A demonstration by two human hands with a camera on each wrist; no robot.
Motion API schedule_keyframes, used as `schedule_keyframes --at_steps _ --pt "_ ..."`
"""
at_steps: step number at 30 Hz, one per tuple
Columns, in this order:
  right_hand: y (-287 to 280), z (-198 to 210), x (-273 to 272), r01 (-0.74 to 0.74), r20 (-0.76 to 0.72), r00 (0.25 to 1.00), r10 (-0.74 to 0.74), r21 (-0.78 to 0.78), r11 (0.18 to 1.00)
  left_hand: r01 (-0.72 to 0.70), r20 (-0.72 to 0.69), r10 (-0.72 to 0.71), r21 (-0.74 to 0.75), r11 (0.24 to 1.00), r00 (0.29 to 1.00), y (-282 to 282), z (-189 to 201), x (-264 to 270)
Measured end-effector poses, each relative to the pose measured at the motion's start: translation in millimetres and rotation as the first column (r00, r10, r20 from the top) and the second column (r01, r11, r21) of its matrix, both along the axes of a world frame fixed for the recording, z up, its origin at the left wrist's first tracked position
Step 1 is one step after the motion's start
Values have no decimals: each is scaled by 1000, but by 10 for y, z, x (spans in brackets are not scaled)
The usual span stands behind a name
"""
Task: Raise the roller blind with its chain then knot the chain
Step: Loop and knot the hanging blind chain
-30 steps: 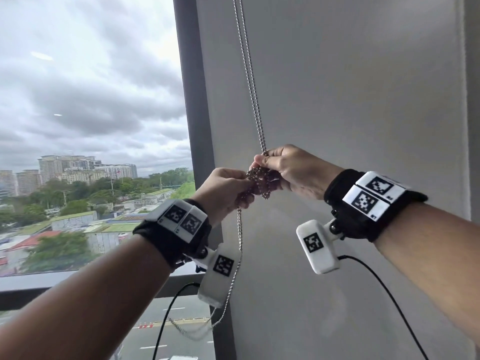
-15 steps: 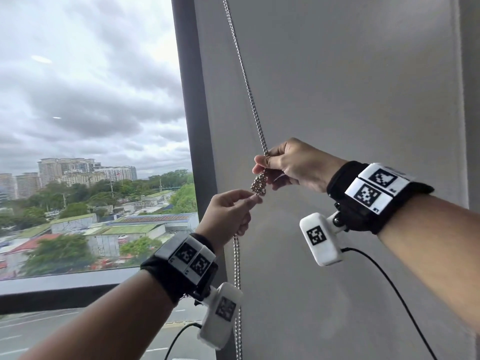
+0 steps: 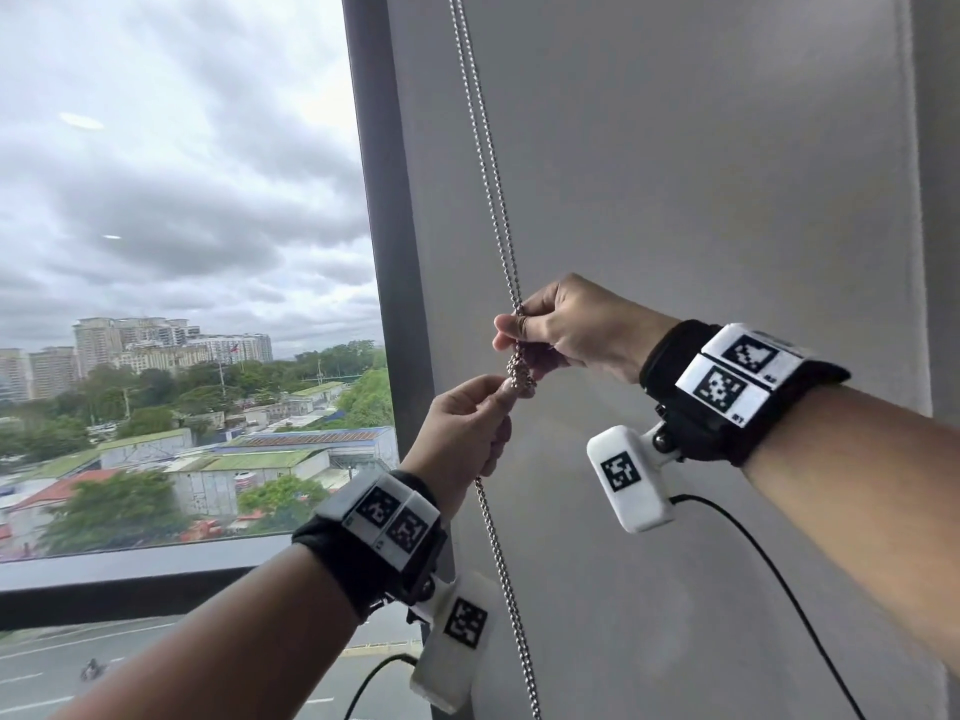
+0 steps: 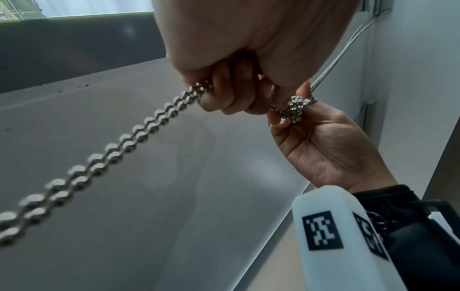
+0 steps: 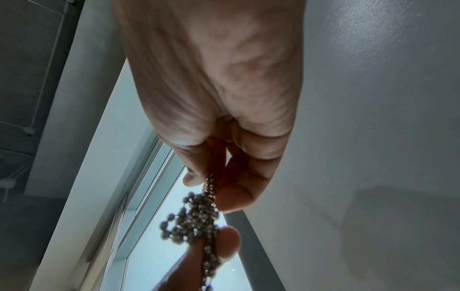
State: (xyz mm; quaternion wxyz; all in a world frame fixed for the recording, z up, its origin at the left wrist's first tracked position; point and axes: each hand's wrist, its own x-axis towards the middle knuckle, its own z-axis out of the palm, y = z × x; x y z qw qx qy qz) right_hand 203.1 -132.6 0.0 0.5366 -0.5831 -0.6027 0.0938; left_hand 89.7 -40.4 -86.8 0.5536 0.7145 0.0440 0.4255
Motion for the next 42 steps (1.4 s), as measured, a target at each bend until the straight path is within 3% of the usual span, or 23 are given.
schedule_keyframes --at_steps 7,14,20,24,27,30,33,38,42 --pt "-44 22 -33 56 96 994 -52 -39 998 66 -85 -66 -5 998 994 -92 -19 -45" --pt "-57 -134 -52 39 41 999 -34 -129 991 116 -219 -114 -4 993 969 -19 -170 -100" --pt "-16 -274 18 81 -41 996 -82 -18 997 80 -578 -22 76 994 816 293 -633 -248" --pt "-51 -288 47 132 -45 991 -129 69 989 45 -622 -48 -21 999 782 443 -733 -412" --pt "-82 -284 62 143 -49 989 -139 106 984 100 -645 -128 -79 992 754 497 -689 -530" --pt "-118 -256 90 150 -100 986 -136 144 978 183 -594 -270 -203 962 758 545 -674 -586" --pt "-163 -211 167 206 -124 975 -187 174 963 176 -472 -323 -328 928 820 529 -605 -603" --pt "-223 -203 272 289 4 956 -292 121 950 152 -153 -246 -455 877 957 394 -105 -558" --pt "-203 -253 245 351 118 924 -364 116 929 311 116 -289 -427 849 950 304 411 -478"
